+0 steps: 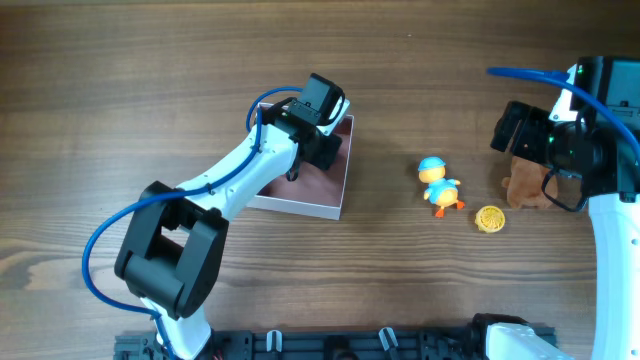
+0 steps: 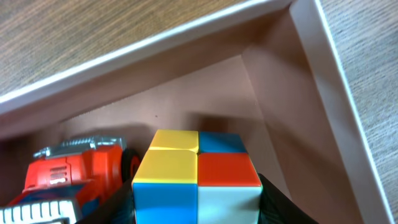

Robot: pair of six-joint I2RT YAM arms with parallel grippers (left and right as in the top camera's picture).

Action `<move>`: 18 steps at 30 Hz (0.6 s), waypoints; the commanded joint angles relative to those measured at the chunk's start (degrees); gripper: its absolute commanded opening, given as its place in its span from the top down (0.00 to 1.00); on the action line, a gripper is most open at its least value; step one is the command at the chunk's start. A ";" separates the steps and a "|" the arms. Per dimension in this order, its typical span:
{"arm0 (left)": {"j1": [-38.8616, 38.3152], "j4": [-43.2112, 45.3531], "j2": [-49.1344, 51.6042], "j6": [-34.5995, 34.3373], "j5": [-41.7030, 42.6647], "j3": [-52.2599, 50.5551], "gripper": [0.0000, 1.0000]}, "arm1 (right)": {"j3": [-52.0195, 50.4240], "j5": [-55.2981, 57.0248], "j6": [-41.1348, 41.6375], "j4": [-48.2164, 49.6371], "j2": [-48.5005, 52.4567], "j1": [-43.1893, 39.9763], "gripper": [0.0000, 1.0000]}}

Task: Pack container
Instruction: 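Carry the cube into the box beside the truck and release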

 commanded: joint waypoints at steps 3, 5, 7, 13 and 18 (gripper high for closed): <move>-0.31 1.11 0.24 -0.52 -1.20 0.44 0.00 | -0.26 -0.55 -0.33 -0.26 0.37 -0.13 0.00; -0.31 0.87 0.24 -0.52 -2.60 0.44 0.00 | -0.26 -0.55 -0.33 -0.26 0.37 -0.13 0.00; -0.31 0.57 0.13 -0.55 -3.06 0.44 0.00 | -0.26 -0.52 -0.33 -0.42 0.37 -0.13 0.00; -0.48 0.48 -1.53 -0.55 -3.06 0.44 0.00 | -0.26 -0.52 -0.33 -0.70 0.37 -0.13 0.00; -0.94 0.46 -6.47 -0.52 -3.04 0.44 0.00 | -0.26 -0.50 -0.33 -0.68 0.37 -0.13 0.00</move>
